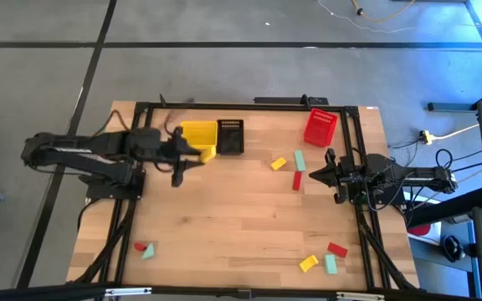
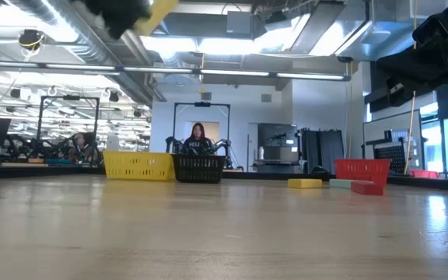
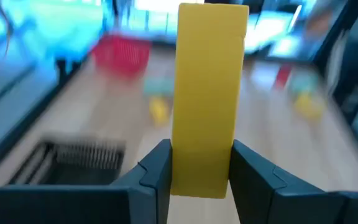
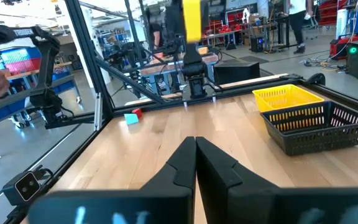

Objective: Sort & place blocks by color
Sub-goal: Put the bottom left yellow block into the yellow bin

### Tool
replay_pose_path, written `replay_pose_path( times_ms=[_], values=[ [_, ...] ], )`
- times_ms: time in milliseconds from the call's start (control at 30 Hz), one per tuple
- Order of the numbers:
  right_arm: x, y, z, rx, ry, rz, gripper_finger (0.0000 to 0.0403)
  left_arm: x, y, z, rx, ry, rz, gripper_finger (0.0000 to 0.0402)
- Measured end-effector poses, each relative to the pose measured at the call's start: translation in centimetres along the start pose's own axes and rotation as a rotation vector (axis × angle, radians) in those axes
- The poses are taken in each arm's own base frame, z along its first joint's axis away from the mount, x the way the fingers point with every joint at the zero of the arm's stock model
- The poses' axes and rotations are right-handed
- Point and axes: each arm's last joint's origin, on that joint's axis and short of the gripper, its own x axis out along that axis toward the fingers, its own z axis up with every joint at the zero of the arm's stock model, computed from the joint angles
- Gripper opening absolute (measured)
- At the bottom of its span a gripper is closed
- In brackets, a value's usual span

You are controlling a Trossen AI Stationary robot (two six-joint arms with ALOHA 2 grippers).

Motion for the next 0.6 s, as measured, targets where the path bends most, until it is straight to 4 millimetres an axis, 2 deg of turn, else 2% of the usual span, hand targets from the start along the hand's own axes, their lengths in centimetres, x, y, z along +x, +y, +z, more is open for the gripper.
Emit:
replay_pose_path(
  times_ms=[100,267,367,600],
  values=[
    [0.0,0.0,0.0,0.000,0.000,0.000,0.0014,0.6,0.8,0.2,-0.046,-0.157,-0.074,0.0116],
    [0.0,0.0,0.0,0.000,0.001,0.000,0.0014,1.9,1.0,-2.2,-0.153,-0.217,-0.178,0.0116],
    [0.0,0.0,0.0,0.000,0.001,0.000,0.0014,2.2,0.6,-3.1,-0.199,-0.252,-0.168,0.0116],
    [0.0,0.0,0.0,0.000,0.001,0.000,0.0014,2.3,0.2,-3.5,-0.213,-0.270,-0.072,0.0116]
  ],
)
